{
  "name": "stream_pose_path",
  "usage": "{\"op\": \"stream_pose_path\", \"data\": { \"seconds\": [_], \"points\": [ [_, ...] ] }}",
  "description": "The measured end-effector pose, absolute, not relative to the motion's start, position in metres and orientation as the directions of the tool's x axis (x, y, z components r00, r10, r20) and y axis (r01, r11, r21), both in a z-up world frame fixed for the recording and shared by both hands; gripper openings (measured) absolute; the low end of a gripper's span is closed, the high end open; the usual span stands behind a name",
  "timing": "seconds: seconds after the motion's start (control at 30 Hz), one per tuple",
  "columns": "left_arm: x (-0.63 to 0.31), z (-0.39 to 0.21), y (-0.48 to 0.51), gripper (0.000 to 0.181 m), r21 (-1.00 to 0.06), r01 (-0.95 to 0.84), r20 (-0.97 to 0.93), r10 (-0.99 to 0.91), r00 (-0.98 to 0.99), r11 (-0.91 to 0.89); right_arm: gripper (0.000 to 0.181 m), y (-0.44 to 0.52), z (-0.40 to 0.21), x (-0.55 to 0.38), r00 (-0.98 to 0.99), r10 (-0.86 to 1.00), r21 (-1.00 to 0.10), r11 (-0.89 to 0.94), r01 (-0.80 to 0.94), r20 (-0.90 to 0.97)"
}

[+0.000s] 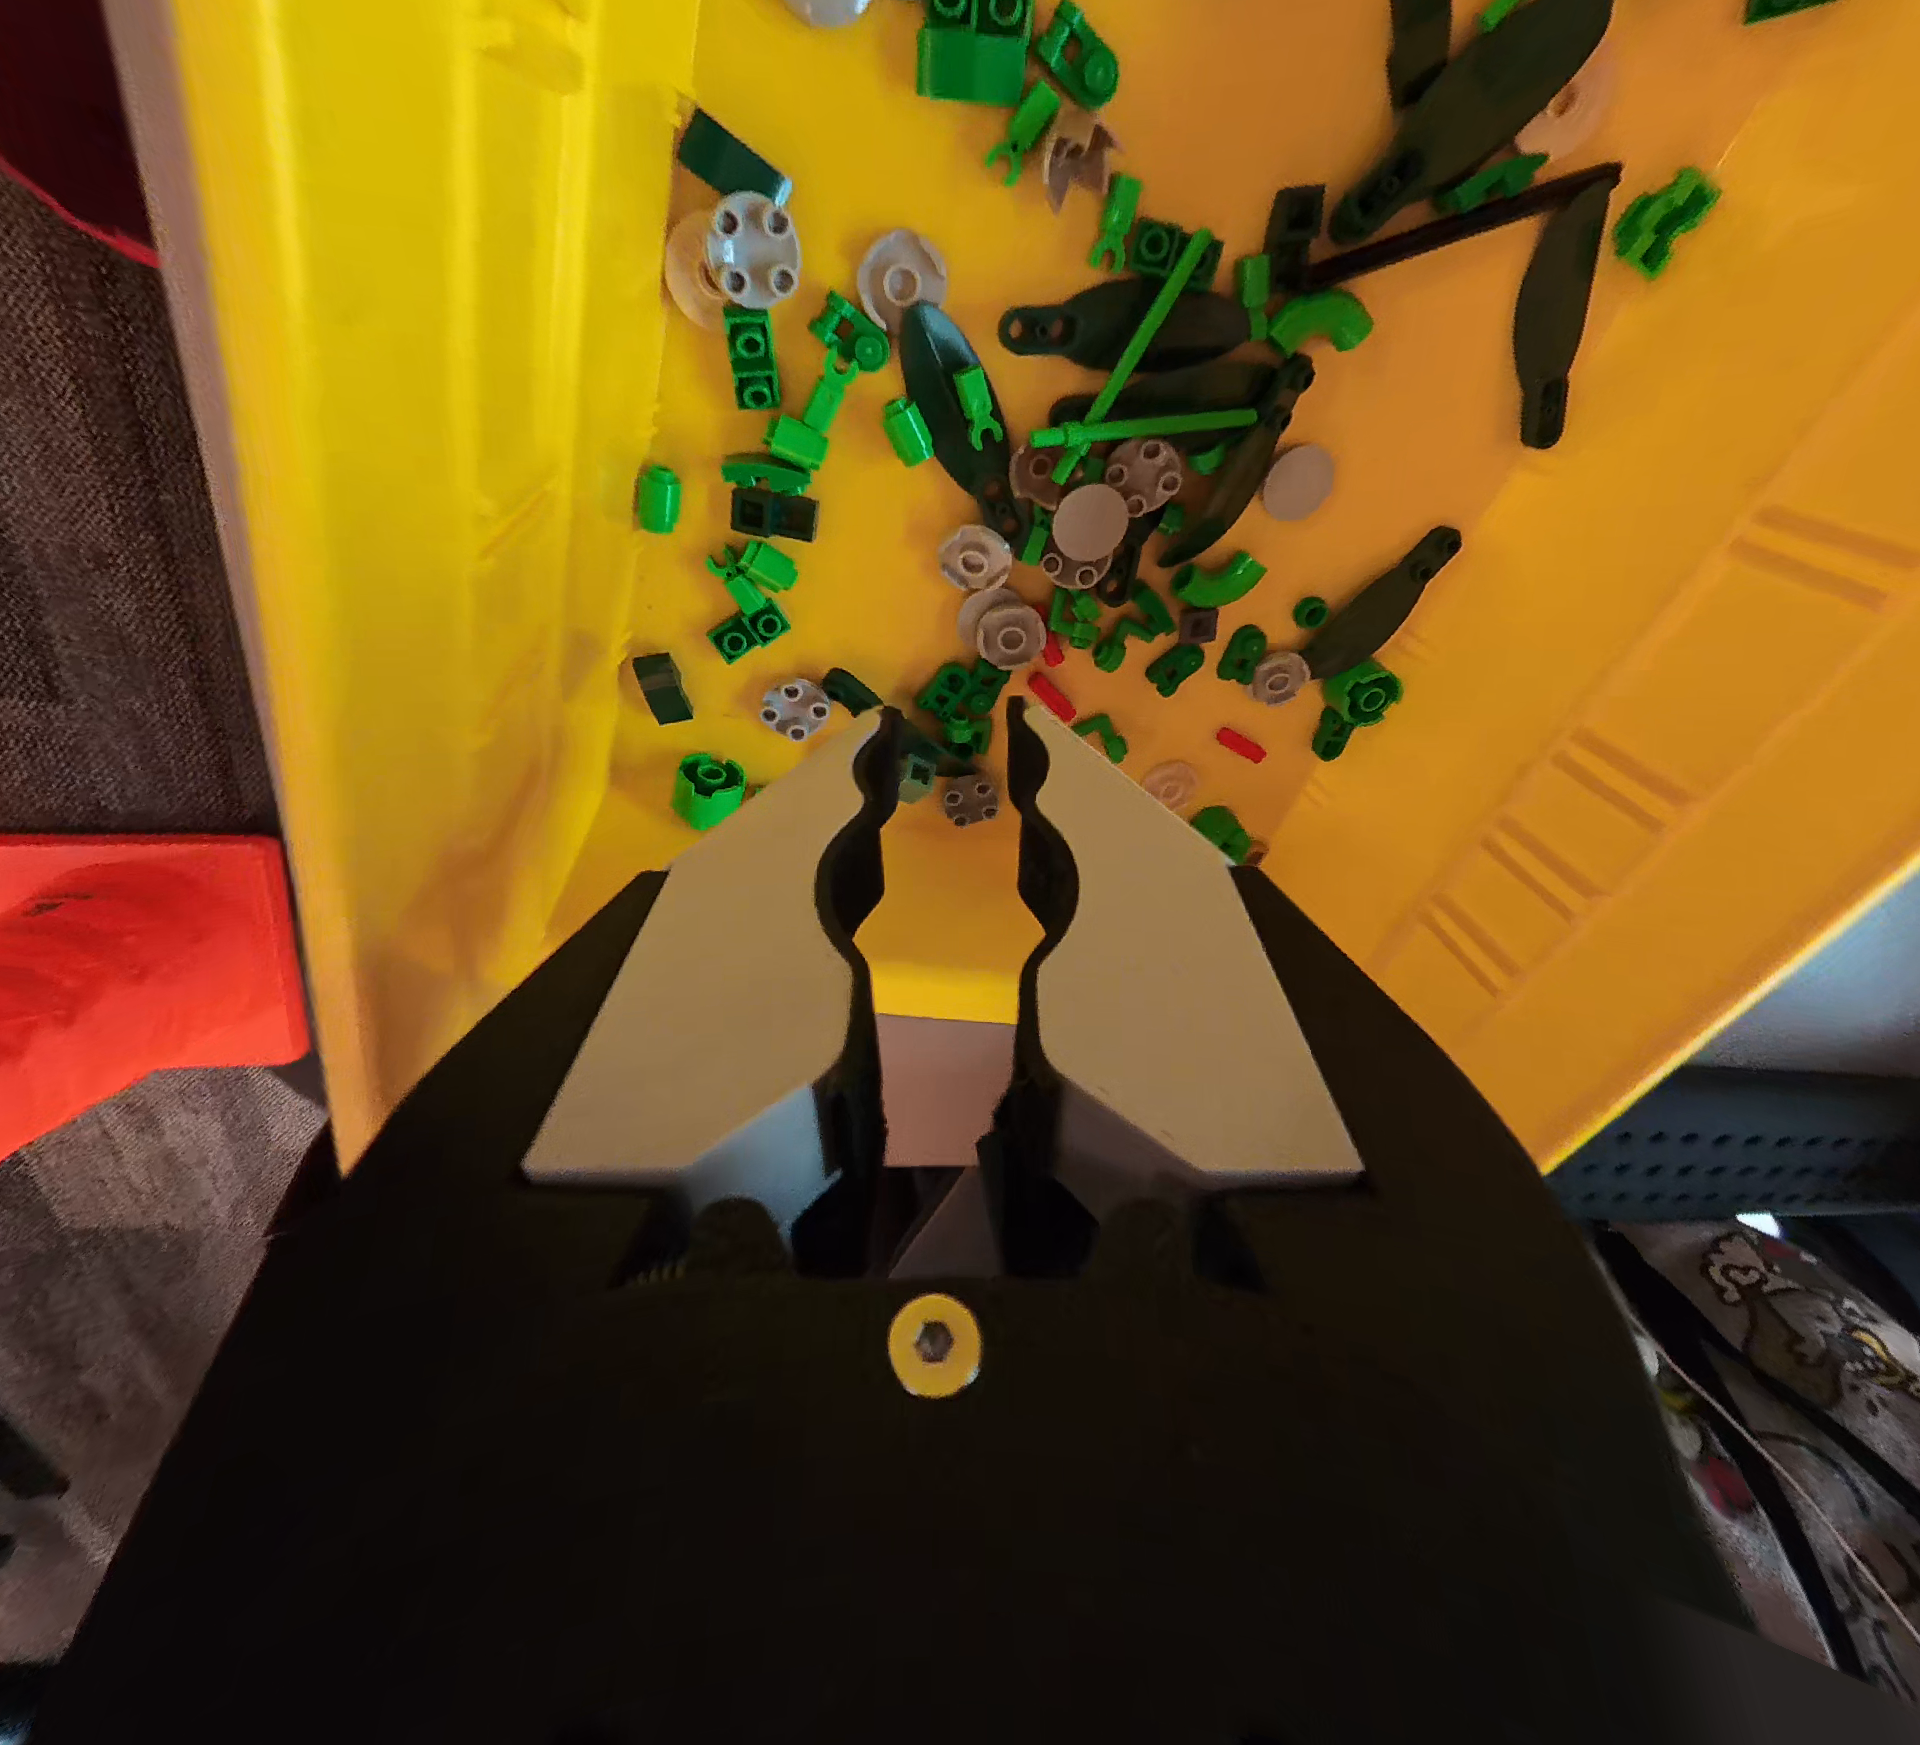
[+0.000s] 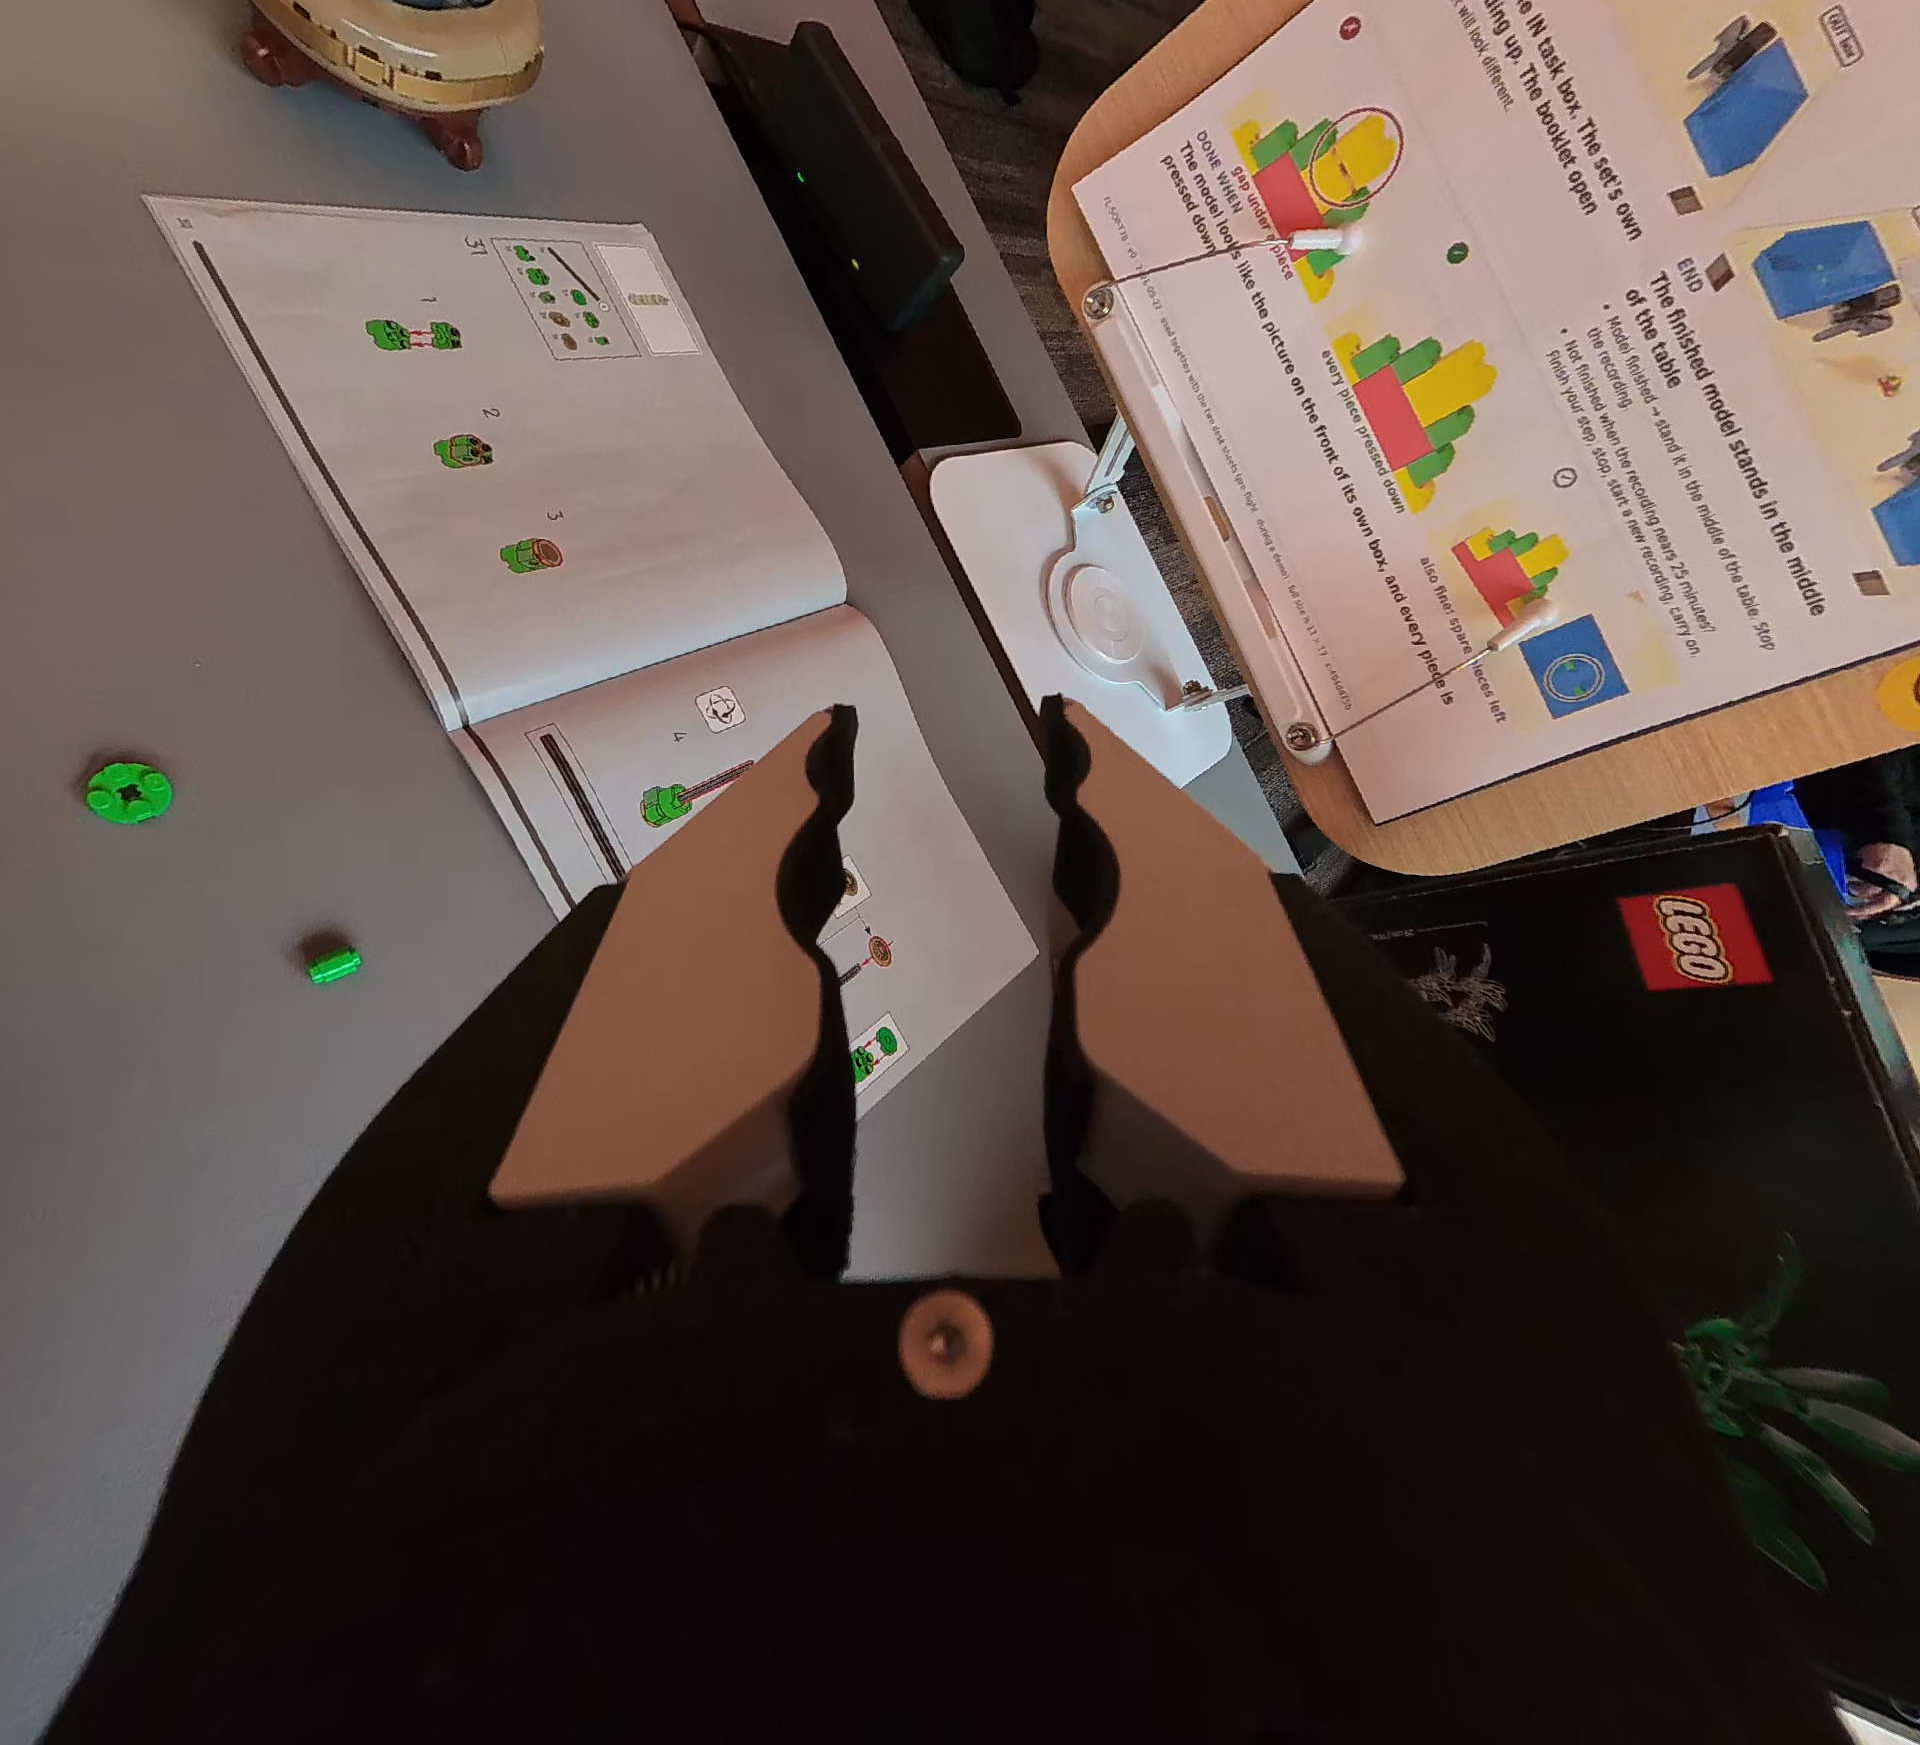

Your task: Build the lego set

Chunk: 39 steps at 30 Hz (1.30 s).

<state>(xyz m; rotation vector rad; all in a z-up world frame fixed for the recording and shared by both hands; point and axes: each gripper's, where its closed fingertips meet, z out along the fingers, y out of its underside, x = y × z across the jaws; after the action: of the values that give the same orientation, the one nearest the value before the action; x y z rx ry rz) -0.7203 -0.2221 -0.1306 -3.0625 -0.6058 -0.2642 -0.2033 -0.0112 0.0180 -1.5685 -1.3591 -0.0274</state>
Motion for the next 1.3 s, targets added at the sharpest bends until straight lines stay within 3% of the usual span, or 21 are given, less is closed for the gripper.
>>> {"op": "stream_pose_path", "data": {
  "seconds": [0.23, 0.47, 0.77, 1.3],
  "points": [
    [-0.732, -0.112, -0.212, 0.019, -0.095, 0.409, 0.128, 0.396, 0.909, -0.908, 0.037, -0.011, 0.015, -0.204, 0.353, 0.723, -0.635, 0.153, 0.757, 0.594],
    [-0.731, -0.119, -0.21, 0.019, -0.067, 0.399, 0.146, 0.387, 0.91, -0.914, 0.037, -0.011, 0.01, -0.205, 0.341, 0.729, -0.624, 0.15, 0.767, 0.594],
    [-0.737, -0.099, -0.201, 0.018, -0.176, 0.398, 0.116, 0.382, 0.917, -0.901, 0.037, -0.01, 0.008, -0.205, 0.335, 0.729, -0.616, 0.149, 0.773, 0.596],
    [-0.728, -0.099, -0.198, 0.017, -0.172, 0.363, 0.13, 0.344, 0.93, -0.916, 0.037, -0.01, 0.003, -0.206, 0.323, 0.737, -0.605, 0.145, 0.783, 0.594]
  ]
}}
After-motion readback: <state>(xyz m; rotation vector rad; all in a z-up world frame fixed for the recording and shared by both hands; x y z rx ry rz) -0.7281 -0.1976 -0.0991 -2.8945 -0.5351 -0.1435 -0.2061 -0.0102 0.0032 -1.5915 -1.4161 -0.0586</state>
